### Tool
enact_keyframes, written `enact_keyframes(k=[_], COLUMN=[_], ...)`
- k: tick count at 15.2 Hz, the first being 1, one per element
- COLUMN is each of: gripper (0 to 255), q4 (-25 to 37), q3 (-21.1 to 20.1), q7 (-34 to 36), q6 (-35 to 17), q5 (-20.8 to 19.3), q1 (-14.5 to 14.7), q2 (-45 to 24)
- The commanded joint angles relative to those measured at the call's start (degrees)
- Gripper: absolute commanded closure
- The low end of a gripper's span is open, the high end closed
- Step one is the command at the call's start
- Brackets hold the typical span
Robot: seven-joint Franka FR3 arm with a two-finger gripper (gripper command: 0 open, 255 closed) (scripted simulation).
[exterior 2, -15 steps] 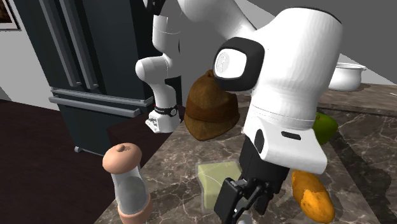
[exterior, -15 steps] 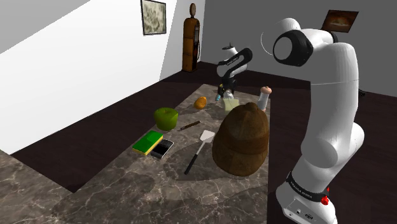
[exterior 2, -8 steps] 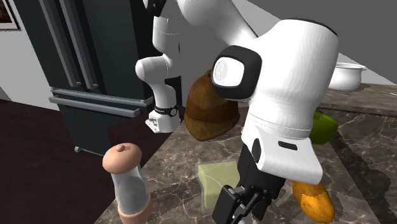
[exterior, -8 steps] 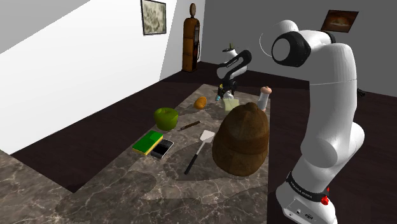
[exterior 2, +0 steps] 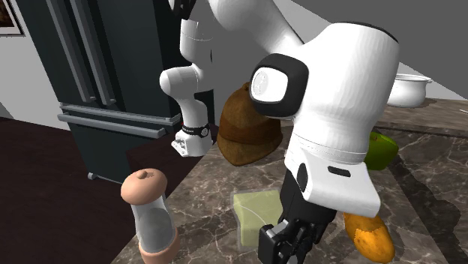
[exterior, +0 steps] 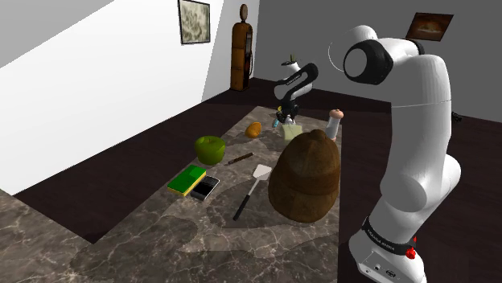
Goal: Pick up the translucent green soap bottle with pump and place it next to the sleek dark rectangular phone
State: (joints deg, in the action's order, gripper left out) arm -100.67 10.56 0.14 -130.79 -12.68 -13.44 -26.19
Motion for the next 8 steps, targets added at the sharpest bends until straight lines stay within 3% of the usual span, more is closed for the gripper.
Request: enact_keyframes(k=[1, 8], gripper=[255, 255], q4=[0.0, 0.9], q3=[0.0, 0.0], q7=[0.0, -0.6], q6=[0.0, 2.4], q5=[0.0, 0.1], q1=[0.0, 0.1], q2=[0.0, 1.5])
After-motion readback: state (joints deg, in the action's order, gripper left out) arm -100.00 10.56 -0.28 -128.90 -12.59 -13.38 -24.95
